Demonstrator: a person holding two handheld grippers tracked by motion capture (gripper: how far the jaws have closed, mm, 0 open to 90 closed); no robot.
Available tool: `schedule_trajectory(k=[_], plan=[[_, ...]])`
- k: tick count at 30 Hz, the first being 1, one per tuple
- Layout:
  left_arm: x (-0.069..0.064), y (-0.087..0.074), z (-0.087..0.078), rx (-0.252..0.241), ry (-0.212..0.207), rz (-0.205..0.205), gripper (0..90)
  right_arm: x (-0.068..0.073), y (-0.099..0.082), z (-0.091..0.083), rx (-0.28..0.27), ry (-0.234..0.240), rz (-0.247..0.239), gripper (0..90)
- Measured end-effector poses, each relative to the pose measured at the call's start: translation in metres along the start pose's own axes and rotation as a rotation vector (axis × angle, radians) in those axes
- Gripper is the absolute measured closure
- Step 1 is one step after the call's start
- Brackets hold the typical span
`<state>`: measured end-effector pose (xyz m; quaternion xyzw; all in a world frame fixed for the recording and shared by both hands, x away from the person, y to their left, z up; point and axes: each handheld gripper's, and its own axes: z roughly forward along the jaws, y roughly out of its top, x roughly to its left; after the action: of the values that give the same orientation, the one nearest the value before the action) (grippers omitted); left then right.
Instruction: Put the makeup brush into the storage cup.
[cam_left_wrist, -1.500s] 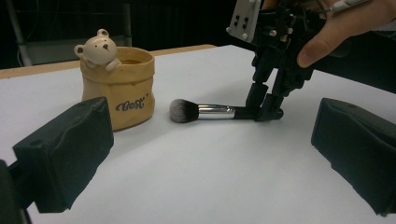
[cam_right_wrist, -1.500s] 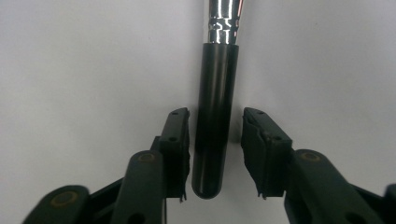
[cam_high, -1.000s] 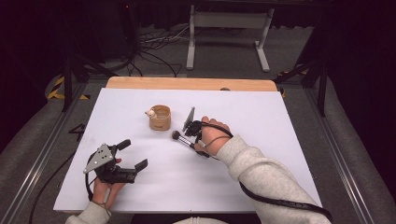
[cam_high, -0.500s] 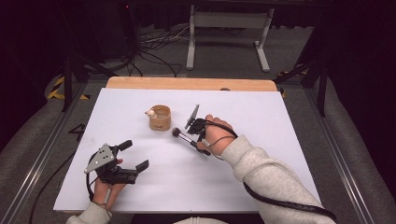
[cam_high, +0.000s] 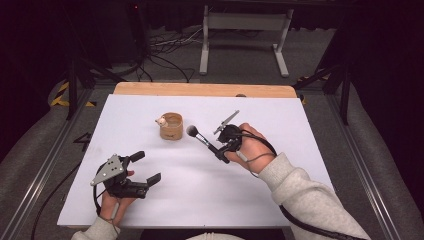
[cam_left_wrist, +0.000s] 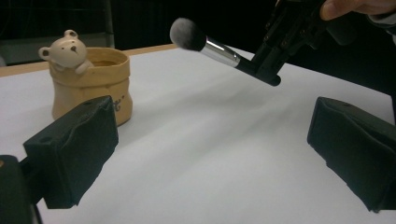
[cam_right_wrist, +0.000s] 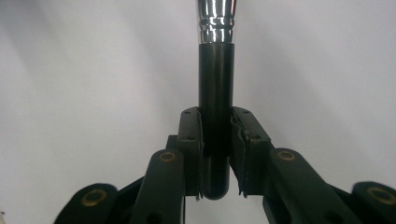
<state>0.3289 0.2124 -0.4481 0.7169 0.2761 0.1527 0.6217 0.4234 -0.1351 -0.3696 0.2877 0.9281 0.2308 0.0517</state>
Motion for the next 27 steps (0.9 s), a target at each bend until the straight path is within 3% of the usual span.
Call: schedule_trajectory(k=[3, 4, 6, 14, 15, 17, 22, 25, 27], plan=[[-0.001, 0.001, 0.0, 0.003, -0.007, 0.012, 2.4, -0.001, -0.011, -0.01, -0.094, 0.015, -0.014, 75.4], [-0.001, 0.001, 0.0, 0.003, -0.007, 0.012, 2.5, -0.001, -0.011, -0.01, -0.094, 0.015, -0.014, 75.4], [-0.001, 0.001, 0.0, 0.003, -0.003, 0.016, 2.5, -0.001, -0.019, -0.014, -0.169, 0.028, -0.025, 75.4], [0.0, 0.0, 0.0, 0.008, -0.001, 0.024, 3.3, 0.003, -0.053, -0.014, -0.381, 0.059, -0.029, 75.3], [0.0, 0.0, 0.0, 0.008, -0.001, 0.024, 3.3, 0.003, -0.053, -0.014, -0.381, 0.059, -0.029, 75.3], [0.0, 0.0, 0.001, 0.009, -0.006, 0.018, 3.3, 0.003, -0.061, -0.011, -0.447, 0.082, -0.042, 75.3], [-0.001, 0.0, 0.001, 0.012, -0.009, 0.02, 3.5, 0.008, -0.074, -0.006, -0.519, 0.091, -0.068, 75.4], [-0.001, 0.0, 0.001, 0.009, -0.018, 0.021, 3.5, 0.012, -0.084, -0.003, -0.589, 0.105, -0.097, 75.3], [-0.001, 0.0, 0.002, 0.009, -0.024, 0.02, 3.5, 0.013, -0.089, 0.001, -0.624, 0.133, -0.102, 75.3]])
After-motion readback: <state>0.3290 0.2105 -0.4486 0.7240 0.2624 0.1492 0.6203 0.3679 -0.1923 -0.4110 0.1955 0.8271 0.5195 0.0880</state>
